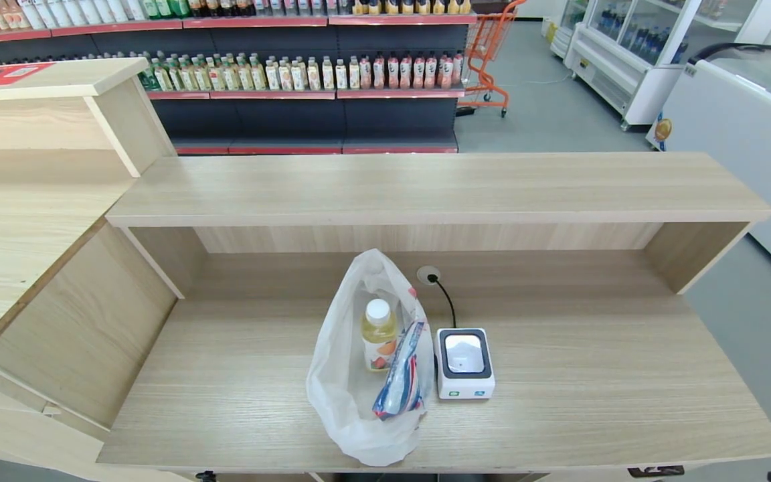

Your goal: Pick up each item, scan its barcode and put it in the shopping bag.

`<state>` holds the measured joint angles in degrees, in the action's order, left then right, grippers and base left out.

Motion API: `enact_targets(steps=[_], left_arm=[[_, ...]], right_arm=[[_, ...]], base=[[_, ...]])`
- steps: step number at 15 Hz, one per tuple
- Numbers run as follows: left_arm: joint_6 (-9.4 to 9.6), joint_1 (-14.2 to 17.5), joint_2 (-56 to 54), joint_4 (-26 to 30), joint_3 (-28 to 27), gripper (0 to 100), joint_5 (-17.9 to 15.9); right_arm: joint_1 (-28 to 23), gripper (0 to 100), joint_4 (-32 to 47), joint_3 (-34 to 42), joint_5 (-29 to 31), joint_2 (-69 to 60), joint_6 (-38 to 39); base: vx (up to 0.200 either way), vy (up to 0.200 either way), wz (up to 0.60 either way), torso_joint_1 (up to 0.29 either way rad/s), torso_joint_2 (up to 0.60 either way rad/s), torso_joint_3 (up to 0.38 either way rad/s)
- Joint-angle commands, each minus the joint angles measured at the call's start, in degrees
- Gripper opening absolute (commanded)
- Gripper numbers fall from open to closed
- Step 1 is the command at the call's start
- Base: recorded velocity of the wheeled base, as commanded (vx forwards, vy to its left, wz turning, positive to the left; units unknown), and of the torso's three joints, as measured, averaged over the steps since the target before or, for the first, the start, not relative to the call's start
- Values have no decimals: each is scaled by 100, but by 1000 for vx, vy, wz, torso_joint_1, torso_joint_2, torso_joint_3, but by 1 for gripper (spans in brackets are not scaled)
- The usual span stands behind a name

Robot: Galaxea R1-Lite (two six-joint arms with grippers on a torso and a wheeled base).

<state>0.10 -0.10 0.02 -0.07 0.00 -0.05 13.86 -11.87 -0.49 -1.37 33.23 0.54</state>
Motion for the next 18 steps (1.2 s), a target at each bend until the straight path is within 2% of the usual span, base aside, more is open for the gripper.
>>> enact_targets(steps=[1,5,7,9,11,18], left_arm=[[-1,1,-2,-1,0,100,5],[-1,1,-2,-1,0,100,-4],[-1,1,-2,-1,0,100,-4],[-1,1,-2,-1,0,100,-4],[-1,1,-2,-1,0,100,-4],[-1,1,-2,-1,0,100,5]], right_arm=[[-1070,100,897,49,-734,-1688,-361],[-1421,100,959,49,-628,-3323,-414],[-1404,100,950,49,-39,-3314,-282],[-1395,100,968,49,-259,-3314,-361],[-1395,100,1143,49,154,-3323,-546],[-1395,100,1152,49,101,-3323,-476]], base=[[0,0,0,0,0,0],[0,0,0,0,0,0],[0,0,0,0,0,0],[0,0,0,0,0,0],[0,0,0,0,0,0],[0,0,0,0,0,0]])
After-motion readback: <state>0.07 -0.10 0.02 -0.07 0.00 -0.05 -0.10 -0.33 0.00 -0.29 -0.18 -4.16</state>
